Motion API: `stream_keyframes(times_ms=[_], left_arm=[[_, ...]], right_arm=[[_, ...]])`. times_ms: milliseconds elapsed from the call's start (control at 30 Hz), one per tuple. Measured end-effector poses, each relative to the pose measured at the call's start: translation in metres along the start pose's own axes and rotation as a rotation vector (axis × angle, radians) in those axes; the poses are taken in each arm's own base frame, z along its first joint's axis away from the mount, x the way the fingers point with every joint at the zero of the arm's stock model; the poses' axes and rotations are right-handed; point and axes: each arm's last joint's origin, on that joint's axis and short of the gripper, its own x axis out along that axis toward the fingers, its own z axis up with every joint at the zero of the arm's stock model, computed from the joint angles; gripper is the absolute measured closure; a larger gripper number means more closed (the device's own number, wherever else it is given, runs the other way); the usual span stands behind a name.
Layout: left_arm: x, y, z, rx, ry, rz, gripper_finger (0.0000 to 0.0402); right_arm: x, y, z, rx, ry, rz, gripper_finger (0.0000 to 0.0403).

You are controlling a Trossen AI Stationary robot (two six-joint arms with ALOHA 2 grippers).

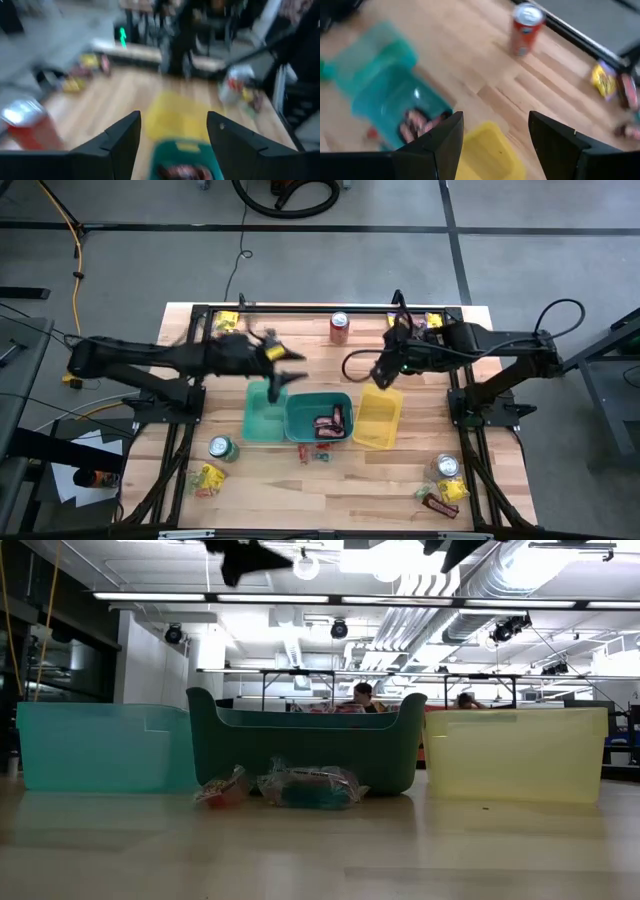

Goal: Sort candy
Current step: Put the chocolate bar into the blue bin

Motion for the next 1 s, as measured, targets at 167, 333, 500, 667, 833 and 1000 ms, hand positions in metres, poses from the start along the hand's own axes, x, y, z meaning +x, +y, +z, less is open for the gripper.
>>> stream_keyframes(times_ms=[167,333,500,667,833,1000], left_arm=[[-0.031,0.026,0.02,0.009,-0.121,0.092,0.0186],[-0.04,0.04,0.025,-0.038,-0.149,0.145,0.0186],[-0.035,0.044,0.022,-0.042,-0.132,0.161,0.0186],[-0.03,0.046,0.02,-0.052,-0.118,0.206,0.0186],[-0.029,0.049,0.019,-0.118,-0.131,0.287,0.0186],[-0.03,0.051,0.02,-0.163,-0.149,0.364,0.0186]], right_arm=[[0.015,-0.013,0.009,0.181,0.016,-0.129,0.0183],[0.046,-0.037,0.029,0.172,0.1,-0.275,0.0183],[0.091,-0.085,0.062,0.117,0.23,-0.373,0.0183],[0.14,-0.151,0.088,0.096,0.368,-0.398,0.0183],[0.181,-0.208,0.093,0.093,0.516,-0.396,0.0183],[0.211,-0.241,0.089,0.109,0.605,-0.37,0.0183]])
